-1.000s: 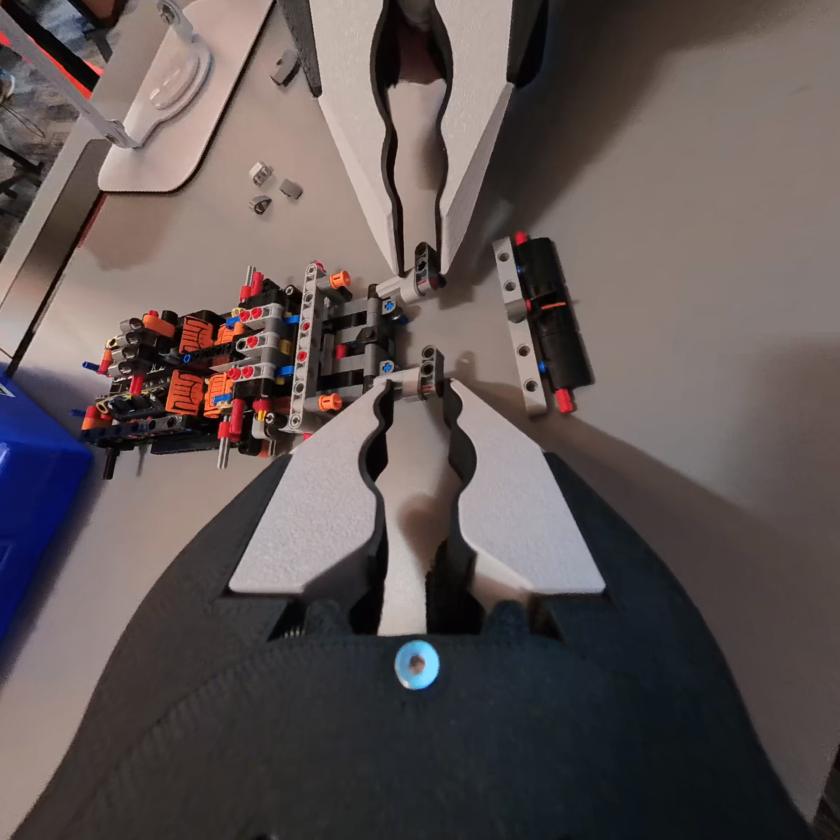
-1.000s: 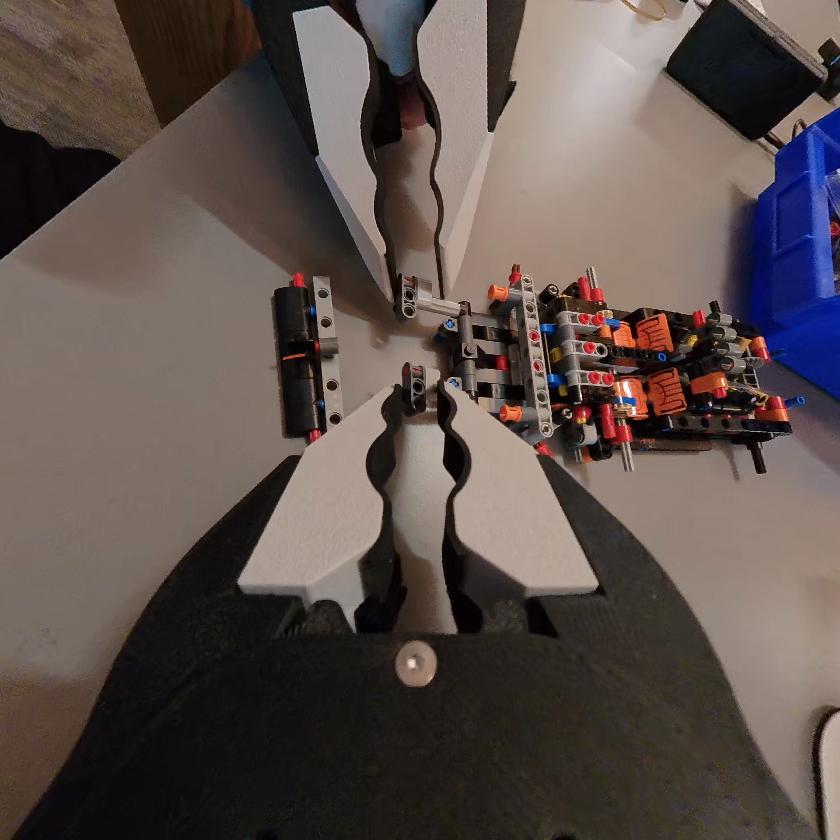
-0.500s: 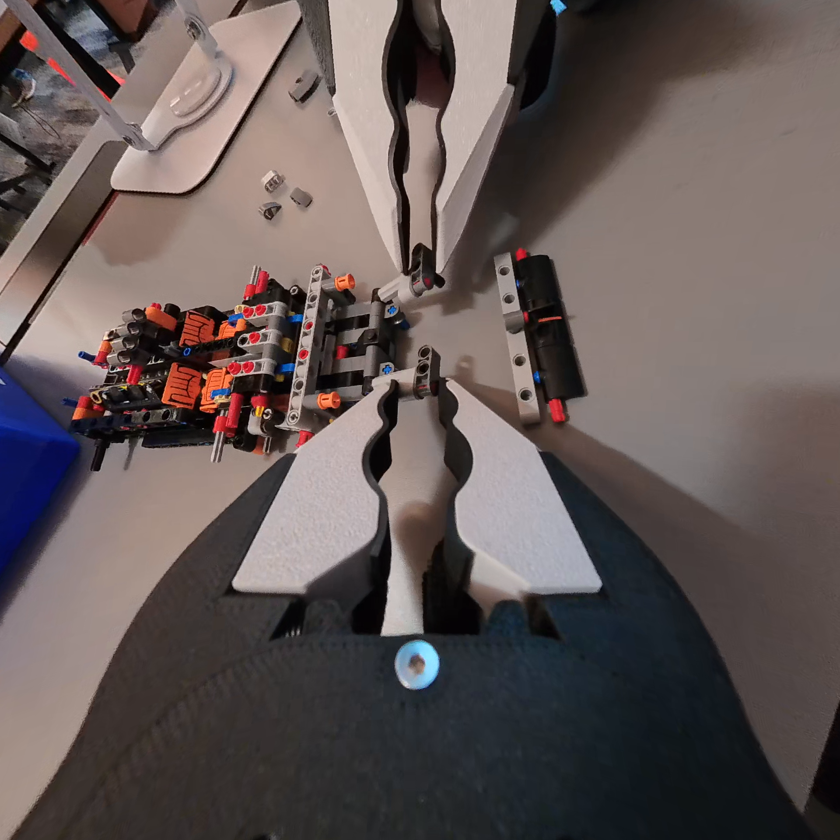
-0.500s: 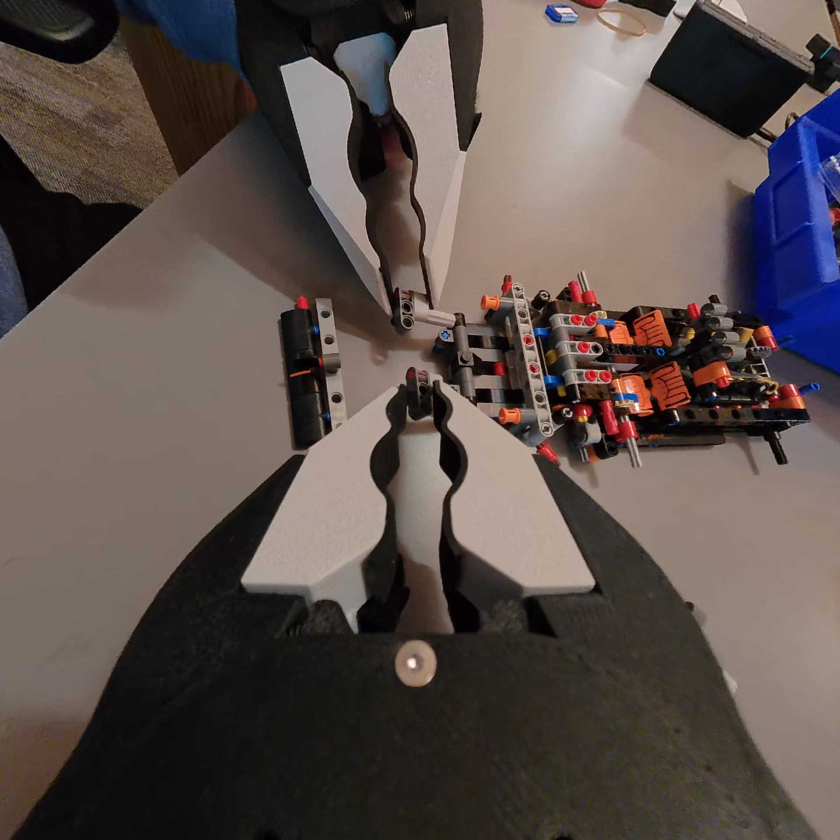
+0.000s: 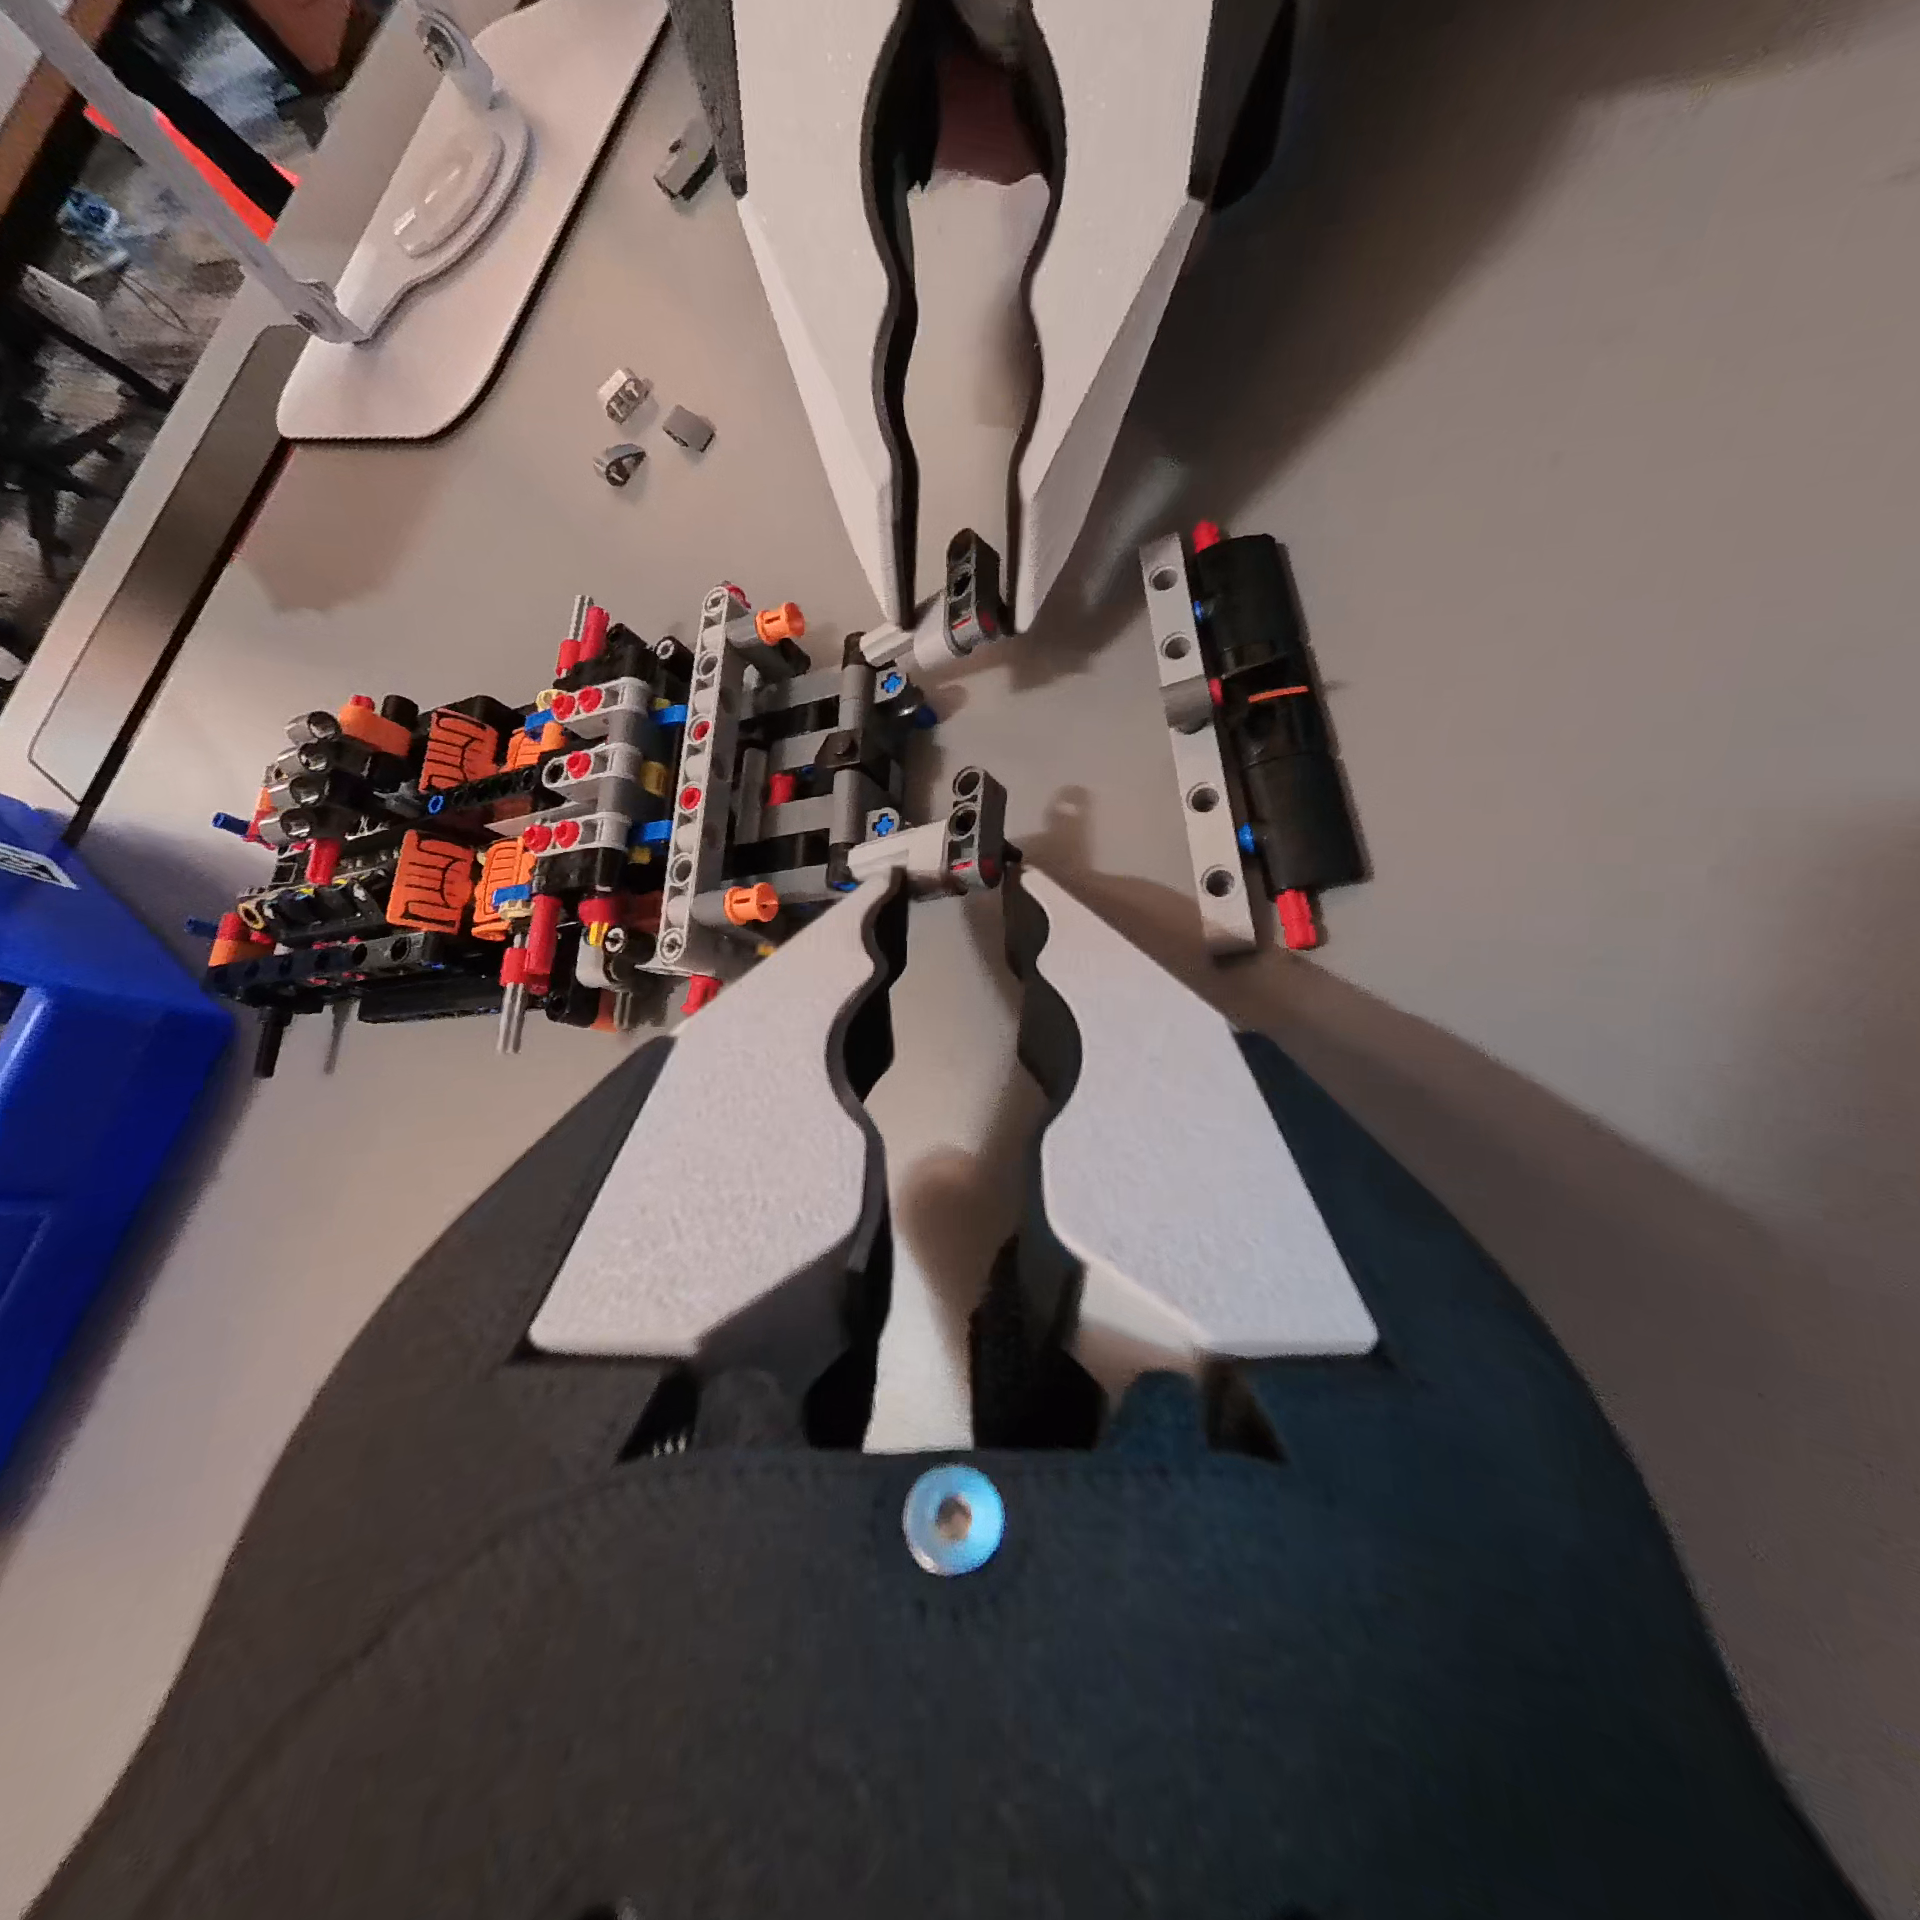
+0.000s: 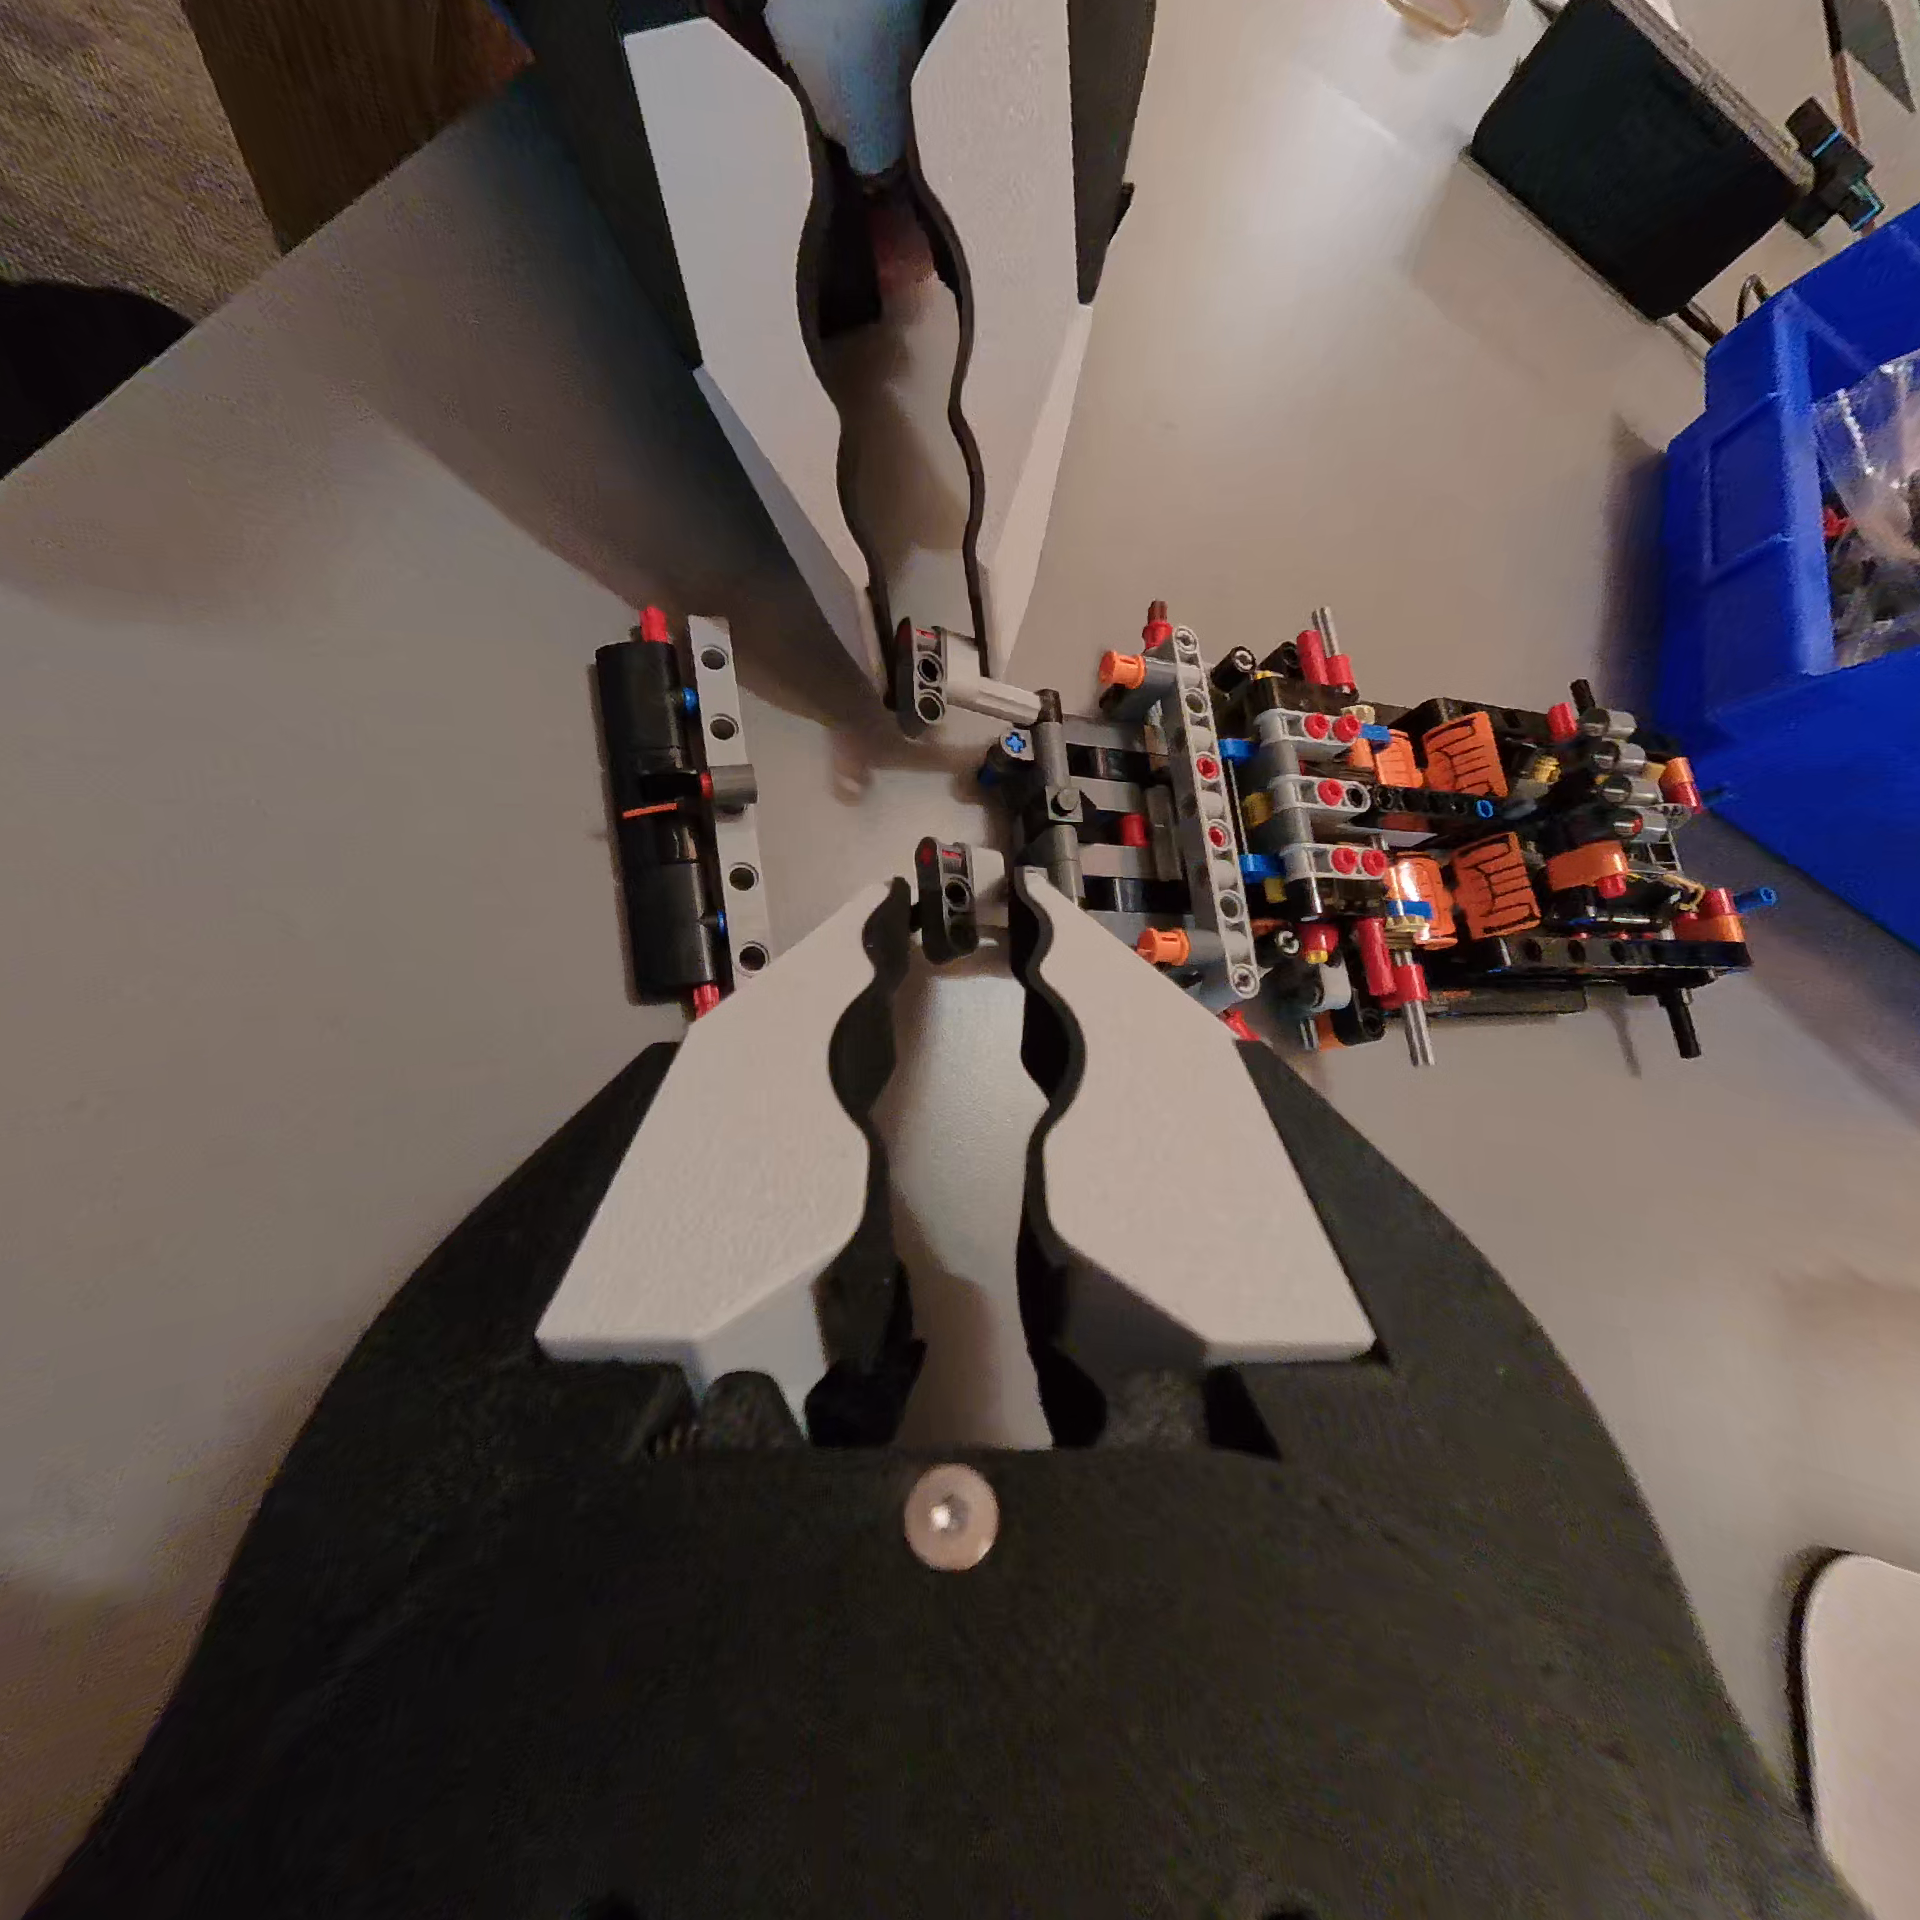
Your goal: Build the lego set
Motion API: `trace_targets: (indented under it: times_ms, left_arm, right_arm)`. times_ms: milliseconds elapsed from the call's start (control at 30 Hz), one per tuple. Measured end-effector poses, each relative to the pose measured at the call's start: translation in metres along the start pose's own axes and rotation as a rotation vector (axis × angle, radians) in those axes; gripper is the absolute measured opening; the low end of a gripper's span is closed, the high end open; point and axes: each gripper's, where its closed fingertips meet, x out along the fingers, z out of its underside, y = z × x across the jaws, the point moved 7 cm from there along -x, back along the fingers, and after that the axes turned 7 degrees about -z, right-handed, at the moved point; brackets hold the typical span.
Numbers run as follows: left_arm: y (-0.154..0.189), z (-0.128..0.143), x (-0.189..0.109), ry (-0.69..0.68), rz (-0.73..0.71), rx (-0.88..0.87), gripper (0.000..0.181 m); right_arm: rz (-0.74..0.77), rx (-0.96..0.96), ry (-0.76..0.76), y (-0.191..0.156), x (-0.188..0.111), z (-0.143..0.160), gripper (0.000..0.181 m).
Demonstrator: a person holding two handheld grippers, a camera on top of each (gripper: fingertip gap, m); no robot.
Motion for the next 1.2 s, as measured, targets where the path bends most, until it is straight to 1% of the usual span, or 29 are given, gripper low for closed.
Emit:
trace_targets:
  times_ms: [400, 800, 1200]
  left_arm:
    - [0.001, -0.003, -0.002, 0.019, -0.026, 0.007, 0.016]
    - [0.001, -0.003, -0.005, 0.040, -0.015, -0.019, 0.016]
    - [0.004, -0.009, -0.012, 0.069, 0.016, -0.064, 0.016]
  right_arm:
    - [0.011, 0.018, 0.033, -0.001, -0.003, -0.003, 0.012]
    - [0.001, 0.042, 0.065, -0.003, -0.007, -0.006, 0.010]
    - [-0.035, 0.106, 0.132, -0.007, -0.014, -0.011, 0.009]
